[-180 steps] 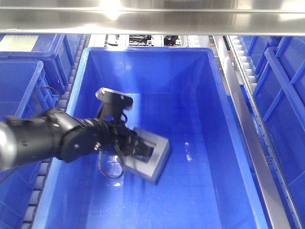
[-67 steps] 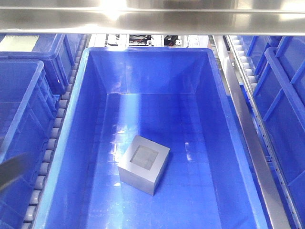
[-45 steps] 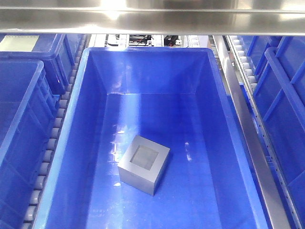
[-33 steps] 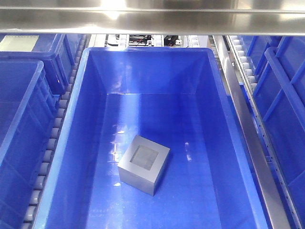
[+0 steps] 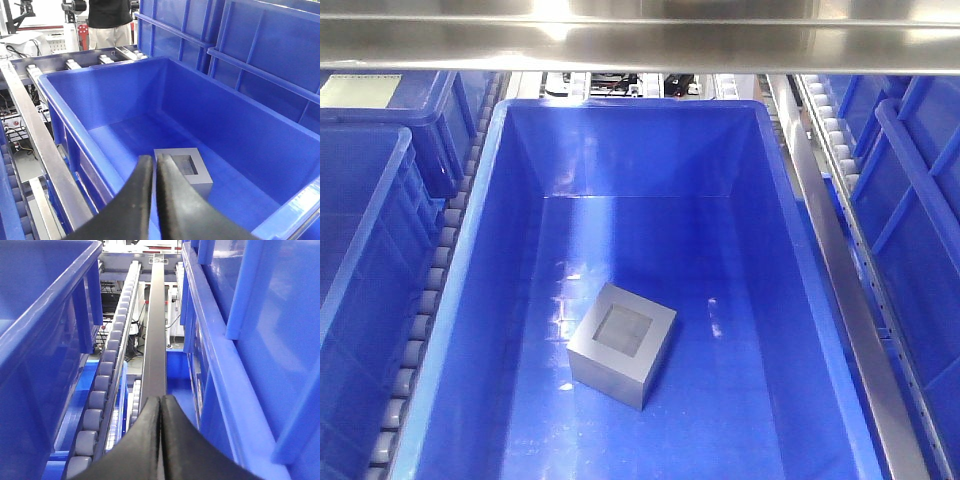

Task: Sort gray base to blue bin

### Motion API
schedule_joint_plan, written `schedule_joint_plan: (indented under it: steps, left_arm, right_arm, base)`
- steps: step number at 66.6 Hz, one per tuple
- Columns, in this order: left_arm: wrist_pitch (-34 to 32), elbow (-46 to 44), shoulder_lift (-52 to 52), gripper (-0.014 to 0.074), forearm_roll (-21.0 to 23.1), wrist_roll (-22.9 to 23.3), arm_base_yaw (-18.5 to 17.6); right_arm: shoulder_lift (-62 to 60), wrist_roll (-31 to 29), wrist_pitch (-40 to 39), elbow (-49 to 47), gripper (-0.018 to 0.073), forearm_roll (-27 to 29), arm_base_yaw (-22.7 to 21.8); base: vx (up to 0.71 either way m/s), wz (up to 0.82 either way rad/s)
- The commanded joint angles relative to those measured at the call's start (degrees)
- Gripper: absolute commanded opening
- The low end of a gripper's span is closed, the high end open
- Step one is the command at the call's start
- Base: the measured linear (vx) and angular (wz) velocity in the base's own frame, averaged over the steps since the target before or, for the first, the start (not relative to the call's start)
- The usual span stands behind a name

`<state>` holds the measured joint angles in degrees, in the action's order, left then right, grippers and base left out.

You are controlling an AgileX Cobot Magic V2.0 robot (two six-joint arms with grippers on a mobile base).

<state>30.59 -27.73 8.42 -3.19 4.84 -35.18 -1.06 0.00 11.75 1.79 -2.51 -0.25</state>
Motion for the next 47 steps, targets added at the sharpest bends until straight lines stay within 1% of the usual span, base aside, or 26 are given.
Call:
schedule_joint_plan:
  steps: [1, 21, 26, 32, 37, 40, 47]
  left_arm:
    - [-3.82, -1.34, 0.74, -0.0008, 0.36, 0.04, -0.32]
    - [-4.3, -0.28, 0.74, -0.0008, 0.32, 0.04, -0.32]
    - [-4.02, 0.96, 0.04, -0.0008, 1.16, 0.04, 1.21]
    - [-4.15, 3.1, -2.32, -0.0008, 2.8, -0.01, 6.19]
    - [-4.92, 5.39, -4.73, -0.0008, 2.37, 0.0, 11.42]
    - [-5.51, 7.11, -6.0, -0.0008, 1.84, 0.0, 15.32]
    - [-9.13, 11.81, -8.0, -0.0008, 1.65, 0.0, 22.47]
  right_arm:
    - [-0.43, -0.69, -4.51, 0.32, -0.0005, -0.49, -0.09]
    - [-0.43, -0.69, -4.51, 0.32, -0.0005, -0.49, -0.09]
    - [-0.43, -0.69, -4.51, 0.32, -0.0005, -0.49, -0.09]
    - [-0.43, -0.69, -4.51, 0.32, -0.0005, -0.49, -0.09]
    - [-0.43, -0.69, -4.51, 0.32, -0.0005, -0.49, -0.09]
    - [-0.43, -0.69, -4.51, 0.32, -0.0005, -0.49, -0.09]
    - [-0.43, -0.69, -4.51, 0.32, -0.0005, -0.49, -0.09]
  base:
    - [0.0, 0.0]
    - [0.0, 0.0]
    - [0.0, 0.0]
    - [0.0, 0.0]
    - [0.0, 0.0]
    - [0.0, 0.0]
    - [0.0, 0.0]
